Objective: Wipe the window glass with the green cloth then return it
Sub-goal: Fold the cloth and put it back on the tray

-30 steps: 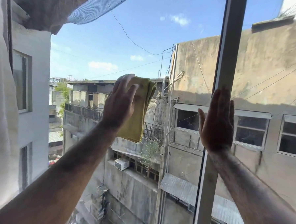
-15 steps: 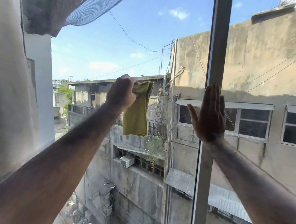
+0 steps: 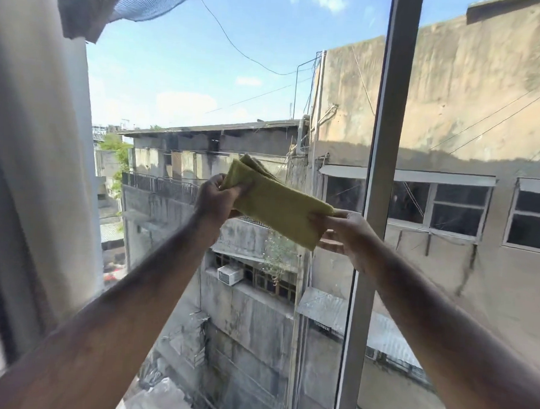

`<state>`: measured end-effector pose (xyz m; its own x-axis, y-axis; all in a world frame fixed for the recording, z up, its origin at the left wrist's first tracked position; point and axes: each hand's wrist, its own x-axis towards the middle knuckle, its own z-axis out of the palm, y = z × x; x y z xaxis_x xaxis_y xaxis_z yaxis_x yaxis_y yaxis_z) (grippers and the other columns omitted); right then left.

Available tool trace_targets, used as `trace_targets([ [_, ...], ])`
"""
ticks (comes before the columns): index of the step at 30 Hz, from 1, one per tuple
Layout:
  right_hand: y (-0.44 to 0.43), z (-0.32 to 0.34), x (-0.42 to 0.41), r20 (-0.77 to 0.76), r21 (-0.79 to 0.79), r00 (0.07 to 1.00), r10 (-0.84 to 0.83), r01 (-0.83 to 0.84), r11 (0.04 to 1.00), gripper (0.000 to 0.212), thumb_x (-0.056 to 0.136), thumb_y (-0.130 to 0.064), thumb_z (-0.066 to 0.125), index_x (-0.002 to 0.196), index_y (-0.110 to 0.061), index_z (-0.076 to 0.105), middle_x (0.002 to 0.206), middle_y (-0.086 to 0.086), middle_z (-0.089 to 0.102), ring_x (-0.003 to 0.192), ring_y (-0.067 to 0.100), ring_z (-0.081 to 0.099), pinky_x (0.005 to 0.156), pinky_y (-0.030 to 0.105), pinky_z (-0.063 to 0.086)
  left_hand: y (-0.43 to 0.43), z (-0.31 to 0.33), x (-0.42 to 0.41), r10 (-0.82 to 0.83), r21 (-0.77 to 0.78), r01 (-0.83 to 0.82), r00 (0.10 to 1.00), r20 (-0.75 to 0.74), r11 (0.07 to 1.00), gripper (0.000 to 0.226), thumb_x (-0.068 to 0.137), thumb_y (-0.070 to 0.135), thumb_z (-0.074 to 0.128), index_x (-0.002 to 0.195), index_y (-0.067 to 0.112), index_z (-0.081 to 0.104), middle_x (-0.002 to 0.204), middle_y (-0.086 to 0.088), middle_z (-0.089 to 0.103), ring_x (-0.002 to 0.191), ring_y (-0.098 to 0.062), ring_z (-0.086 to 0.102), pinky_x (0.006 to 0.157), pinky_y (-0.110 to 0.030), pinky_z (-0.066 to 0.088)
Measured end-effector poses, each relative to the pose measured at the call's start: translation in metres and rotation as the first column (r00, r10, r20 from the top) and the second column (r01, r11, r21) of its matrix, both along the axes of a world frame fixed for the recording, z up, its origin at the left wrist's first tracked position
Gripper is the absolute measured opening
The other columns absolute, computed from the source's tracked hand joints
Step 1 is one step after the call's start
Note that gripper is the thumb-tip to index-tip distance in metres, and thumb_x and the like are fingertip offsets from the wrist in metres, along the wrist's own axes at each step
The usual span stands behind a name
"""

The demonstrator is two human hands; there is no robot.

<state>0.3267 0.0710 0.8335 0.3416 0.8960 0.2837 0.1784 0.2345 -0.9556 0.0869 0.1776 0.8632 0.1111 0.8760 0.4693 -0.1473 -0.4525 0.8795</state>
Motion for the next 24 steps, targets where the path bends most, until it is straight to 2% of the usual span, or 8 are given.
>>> trace_targets([
  [2, -0.003, -0.022, 0.001, -0.126, 0.001, 0.992, 0.019, -0.019, 1.0, 0.035, 0.09, -0.022, 0.083, 0.121, -0.01, 0.073, 0.103, 0.005, 0.078, 0.091, 0.022, 0.076, 0.064, 0.027, 0.064, 0.002, -0.031, -0.007, -0.125, -0.142, 0.133, 0.99, 0.062, 0.981, 0.014, 0.092, 0.027, 0.074, 0.101, 0.016, 0.07, 0.104, -0.009, 0.074, 0.089, -0.021, 0.075, 0.057, -0.026, 0.065],
  [6, -0.002, -0.091, 0.001, -0.293, -0.039, 0.955, -0.036, 0.026, 0.999, 0.037, 0.09, -0.022, 0.083, 0.123, -0.009, 0.072, 0.093, 0.004, 0.073, 0.079, 0.016, 0.071, 0.068, 0.029, 0.066, 0.007, -0.11, -0.014, -0.311, -0.341, 0.299, 0.95, 0.02, 0.891, 0.011, 0.093, 0.026, 0.071, 0.101, 0.019, 0.07, 0.089, -0.003, 0.074, 0.068, -0.012, 0.077, 0.056, -0.026, 0.064],
  [8, -0.001, -0.135, 0.003, -0.317, -0.093, 0.946, -0.063, 0.035, 0.995, 0.032, 0.091, -0.024, 0.082, 0.119, -0.011, 0.075, 0.085, -0.001, 0.072, 0.072, 0.013, 0.069, 0.064, 0.026, 0.063, 0.011, -0.155, -0.014, -0.333, -0.411, 0.3, 0.943, -0.008, 0.861, 0.013, 0.091, 0.024, 0.072, 0.103, 0.02, 0.073, 0.092, -0.002, 0.075, 0.072, -0.013, 0.076, 0.06, -0.028, 0.064],
  [11, -0.008, -0.215, 0.005, -0.374, -0.199, 0.922, -0.101, 0.027, 0.98, 0.021, 0.092, -0.025, 0.081, 0.108, -0.012, 0.076, 0.079, -0.003, 0.072, 0.069, 0.011, 0.068, 0.07, 0.029, 0.062, 0.011, -0.235, -0.014, -0.351, -0.505, 0.294, 0.936, -0.019, 0.811, 0.02, 0.088, 0.021, 0.073, 0.108, 0.022, 0.075, 0.102, -0.004, 0.073, 0.084, -0.019, 0.071, 0.079, -0.038, 0.062],
  [12, -0.011, -0.245, 0.006, -0.387, -0.244, 0.914, -0.123, 0.027, 0.969, 0.019, 0.092, -0.025, 0.081, 0.105, -0.012, 0.076, 0.077, -0.004, 0.073, 0.067, 0.01, 0.069, 0.066, 0.027, 0.062, 0.009, -0.262, -0.013, -0.364, -0.536, 0.29, 0.931, -0.035, 0.793, 0.021, 0.089, 0.02, 0.074, 0.11, 0.022, 0.075, 0.102, -0.004, 0.073, 0.084, -0.019, 0.069, 0.08, -0.037, 0.06],
  [16, -0.032, -0.361, 0.003, -0.409, -0.421, 0.888, -0.213, 0.023, 0.907, 0.013, 0.091, -0.022, 0.083, 0.098, -0.014, 0.076, 0.068, -0.01, 0.078, 0.055, 0.003, 0.072, 0.049, 0.016, 0.056, -0.003, -0.375, -0.015, -0.391, -0.658, 0.219, 0.912, -0.124, 0.72, 0.015, 0.093, 0.016, 0.072, 0.107, 0.018, 0.077, 0.086, 0.004, 0.08, 0.071, -0.011, 0.074, 0.058, -0.024, 0.062],
  [20, -0.056, -0.475, -0.002, -0.418, -0.56, 0.868, -0.269, -0.013, 0.828, 0.008, 0.089, -0.021, 0.084, 0.093, -0.017, 0.078, 0.075, -0.008, 0.081, 0.063, 0.004, 0.074, 0.054, 0.017, 0.059, -0.018, -0.49, -0.02, -0.433, -0.755, 0.16, 0.884, -0.177, 0.636, 0.009, 0.093, 0.013, 0.073, 0.098, 0.017, 0.079, 0.083, 0.006, 0.082, 0.072, -0.008, 0.078, 0.058, -0.024, 0.063],
  [24, -0.095, -0.595, -0.016, -0.418, -0.685, 0.851, -0.317, -0.066, 0.725, 0.008, 0.09, -0.017, 0.083, 0.096, -0.016, 0.079, 0.08, -0.006, 0.083, 0.067, 0.005, 0.076, 0.057, 0.019, 0.061, -0.048, -0.613, -0.035, -0.469, -0.833, 0.085, 0.855, -0.22, 0.547, 0.01, 0.09, 0.016, 0.077, 0.099, 0.019, 0.081, 0.091, 0.006, 0.083, 0.078, -0.008, 0.078, 0.06, -0.024, 0.064],
])
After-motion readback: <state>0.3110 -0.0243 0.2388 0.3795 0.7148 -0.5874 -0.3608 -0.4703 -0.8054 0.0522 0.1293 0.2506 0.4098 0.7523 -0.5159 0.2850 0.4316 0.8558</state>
